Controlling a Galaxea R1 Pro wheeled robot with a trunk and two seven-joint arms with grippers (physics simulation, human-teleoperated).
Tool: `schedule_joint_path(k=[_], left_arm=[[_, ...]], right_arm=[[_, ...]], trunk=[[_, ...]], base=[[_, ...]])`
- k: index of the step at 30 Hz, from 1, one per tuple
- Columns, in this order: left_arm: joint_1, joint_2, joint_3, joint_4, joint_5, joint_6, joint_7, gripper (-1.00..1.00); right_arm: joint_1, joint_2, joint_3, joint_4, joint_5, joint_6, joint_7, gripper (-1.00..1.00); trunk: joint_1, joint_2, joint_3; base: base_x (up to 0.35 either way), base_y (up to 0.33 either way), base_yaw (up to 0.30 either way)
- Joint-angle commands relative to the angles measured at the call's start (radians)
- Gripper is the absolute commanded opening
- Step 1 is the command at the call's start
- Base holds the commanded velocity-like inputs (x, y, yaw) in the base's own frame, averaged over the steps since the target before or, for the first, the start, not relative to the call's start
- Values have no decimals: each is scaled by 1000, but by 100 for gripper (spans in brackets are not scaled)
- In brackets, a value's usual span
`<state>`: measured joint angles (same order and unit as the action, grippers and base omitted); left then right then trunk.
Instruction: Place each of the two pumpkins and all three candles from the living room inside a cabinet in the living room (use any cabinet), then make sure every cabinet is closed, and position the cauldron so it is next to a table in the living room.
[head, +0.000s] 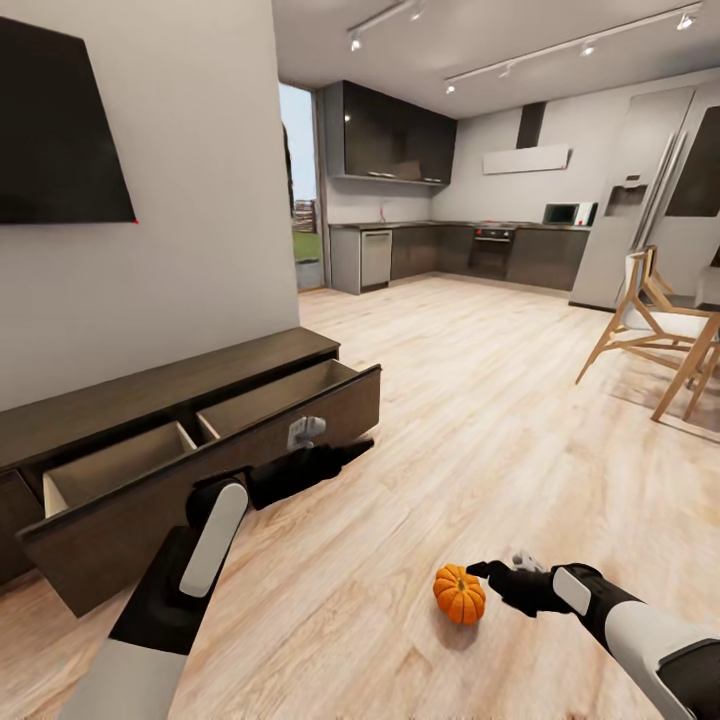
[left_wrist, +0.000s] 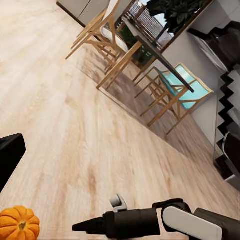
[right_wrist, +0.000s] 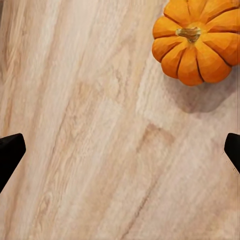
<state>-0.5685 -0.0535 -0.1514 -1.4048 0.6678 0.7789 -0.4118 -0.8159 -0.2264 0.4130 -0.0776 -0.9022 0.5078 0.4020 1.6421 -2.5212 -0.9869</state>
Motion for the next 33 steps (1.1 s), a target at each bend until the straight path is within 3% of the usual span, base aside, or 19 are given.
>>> schedule_joint_path(k=[1,6,11,33], left_arm=[[-1,0,1,0,3,6,-1,100],[-1,0,1,0,2,8,-2,100],[-1,0,0,0,3,8,-2,100],[-1,0,1,0,3,8,-2,100]], right_arm=[[0,-1,9,-1,-7,-20,3,100],[0,-1,10,-2,-7,-105,4,100],[0,-1,10,-4,-6,-135,10,100],[0,-2,4,-6,-8,-140,8,100]], trunk=[[0,-1,-5],[2,-2,-24],[5,-3,-44],[15,-8,-159]], base=[[0,0,0],[0,0,0],[0,0,0],[0,0,0]])
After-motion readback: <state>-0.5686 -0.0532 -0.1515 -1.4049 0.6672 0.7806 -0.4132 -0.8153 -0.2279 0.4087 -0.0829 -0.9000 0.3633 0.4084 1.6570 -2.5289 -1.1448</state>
